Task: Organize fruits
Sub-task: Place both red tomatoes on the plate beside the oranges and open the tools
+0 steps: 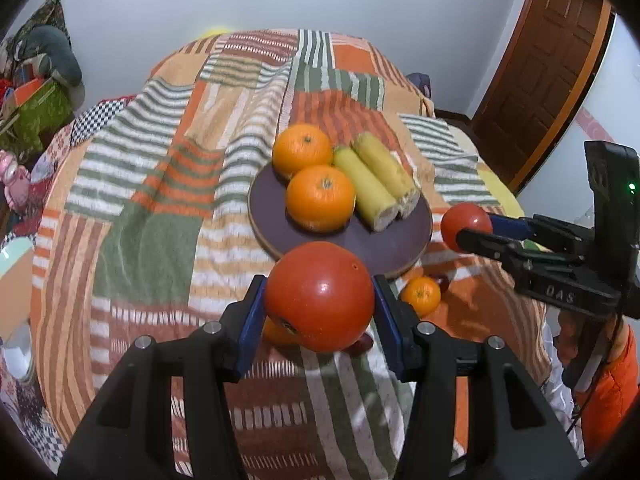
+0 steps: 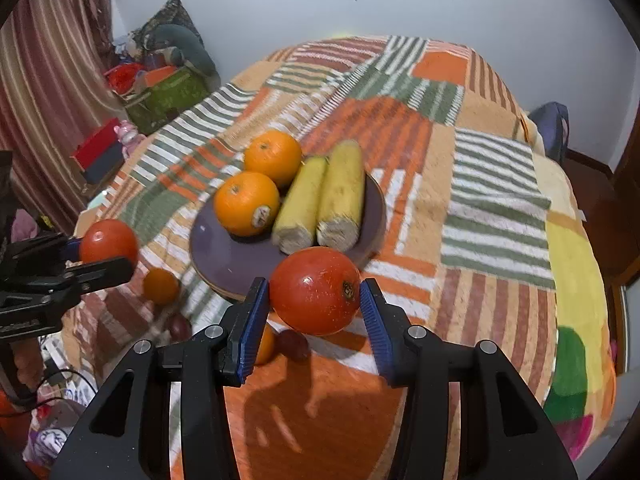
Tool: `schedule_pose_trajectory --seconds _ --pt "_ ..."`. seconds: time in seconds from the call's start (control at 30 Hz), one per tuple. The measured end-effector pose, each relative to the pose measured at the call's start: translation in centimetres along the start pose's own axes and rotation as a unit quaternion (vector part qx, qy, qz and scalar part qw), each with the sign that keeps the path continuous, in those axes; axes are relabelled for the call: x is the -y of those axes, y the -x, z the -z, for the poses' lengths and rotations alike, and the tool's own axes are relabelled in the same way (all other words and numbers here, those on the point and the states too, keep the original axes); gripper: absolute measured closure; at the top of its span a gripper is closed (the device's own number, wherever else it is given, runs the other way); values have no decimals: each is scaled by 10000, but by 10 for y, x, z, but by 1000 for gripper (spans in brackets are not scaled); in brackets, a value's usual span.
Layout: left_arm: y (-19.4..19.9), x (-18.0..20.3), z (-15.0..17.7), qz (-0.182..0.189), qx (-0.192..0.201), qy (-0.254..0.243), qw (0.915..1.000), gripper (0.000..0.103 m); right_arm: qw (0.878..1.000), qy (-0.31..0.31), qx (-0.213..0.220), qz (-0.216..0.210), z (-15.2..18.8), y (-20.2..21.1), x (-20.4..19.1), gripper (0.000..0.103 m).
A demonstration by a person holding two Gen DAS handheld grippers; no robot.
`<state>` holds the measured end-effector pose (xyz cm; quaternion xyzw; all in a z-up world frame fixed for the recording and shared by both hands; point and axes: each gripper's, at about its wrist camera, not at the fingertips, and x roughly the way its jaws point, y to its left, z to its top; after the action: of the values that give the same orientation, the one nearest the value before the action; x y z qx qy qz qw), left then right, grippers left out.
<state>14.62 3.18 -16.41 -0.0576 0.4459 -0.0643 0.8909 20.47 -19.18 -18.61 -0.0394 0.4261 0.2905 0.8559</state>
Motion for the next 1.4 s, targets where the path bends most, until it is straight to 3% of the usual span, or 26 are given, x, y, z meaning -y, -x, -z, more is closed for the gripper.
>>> schedule_pose_trajectory --seconds 0.23,0.53,1.17,1.4 --pt "-12 -2 -16 62 44 -3 10000 52 9996 192 64 -183 -12 -7 -20 60" --pt "-39 -16 -28 141 -162 118 9997 52 9987 347 -163 -344 -19 -37 -34 60" --pt "-83 -16 -35 281 -604 41 9978 52 9965 464 -461 -516 -16 -63 -35 59" --pt "-77 -11 -39 255 -445 -49 9987 49 9965 410 -488 -536 -16 -64 -35 58"
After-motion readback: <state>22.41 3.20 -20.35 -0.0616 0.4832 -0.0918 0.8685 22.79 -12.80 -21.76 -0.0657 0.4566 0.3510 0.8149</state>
